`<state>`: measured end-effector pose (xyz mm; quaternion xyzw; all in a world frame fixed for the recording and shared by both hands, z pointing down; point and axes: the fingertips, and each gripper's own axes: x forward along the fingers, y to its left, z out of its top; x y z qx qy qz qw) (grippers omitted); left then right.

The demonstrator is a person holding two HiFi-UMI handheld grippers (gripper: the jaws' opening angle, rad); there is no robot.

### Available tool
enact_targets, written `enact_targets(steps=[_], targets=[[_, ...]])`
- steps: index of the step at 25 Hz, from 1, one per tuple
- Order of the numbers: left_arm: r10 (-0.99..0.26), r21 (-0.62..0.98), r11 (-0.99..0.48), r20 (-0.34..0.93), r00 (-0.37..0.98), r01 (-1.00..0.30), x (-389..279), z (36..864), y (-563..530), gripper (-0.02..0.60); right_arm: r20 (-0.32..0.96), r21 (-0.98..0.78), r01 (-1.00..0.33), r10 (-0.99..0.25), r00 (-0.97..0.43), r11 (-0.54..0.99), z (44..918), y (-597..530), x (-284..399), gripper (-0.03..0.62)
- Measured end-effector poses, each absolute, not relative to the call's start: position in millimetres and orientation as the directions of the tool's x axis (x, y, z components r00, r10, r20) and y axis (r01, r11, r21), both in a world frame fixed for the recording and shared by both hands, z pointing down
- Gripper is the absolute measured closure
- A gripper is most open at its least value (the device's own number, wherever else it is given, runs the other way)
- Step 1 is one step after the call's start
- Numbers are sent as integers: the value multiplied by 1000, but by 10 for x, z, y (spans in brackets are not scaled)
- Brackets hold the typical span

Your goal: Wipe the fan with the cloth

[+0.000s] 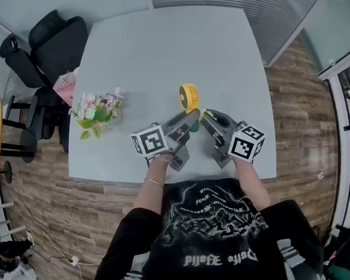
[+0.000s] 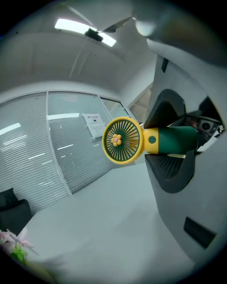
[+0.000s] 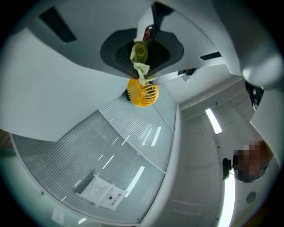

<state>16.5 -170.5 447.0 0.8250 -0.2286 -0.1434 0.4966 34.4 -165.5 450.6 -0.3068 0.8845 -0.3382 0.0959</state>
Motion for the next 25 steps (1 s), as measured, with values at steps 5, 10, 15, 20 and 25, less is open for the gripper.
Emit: enact_targets(steps=[5, 10, 15, 20, 25], targets=[[-476, 868, -443, -15, 879, -225, 250, 4416, -1680, 385, -20, -690, -455, -644, -765, 563, 4389, -1718, 471, 566], [-461, 816, -469, 100, 882, -338, 258, 4515, -1672, 385, 141, -514, -641, -681, -719, 570, 4489, -1704, 498, 566], [-407, 774, -513, 161, 899, -371, 278, 4588, -1563, 385, 121, -514, -643, -694, -710, 568, 4437, -1713, 561, 566], [-388, 736, -538, 216, 896, -411, 306, 4665, -1473, 383, 63, -546, -627, -720, -691, 555, 4278, -1763, 644, 566], [-307, 722, -580, 234, 922, -376, 405, 4686, -1336, 383, 12, -587, -598, -733, -680, 545, 4182, -1790, 743, 566]])
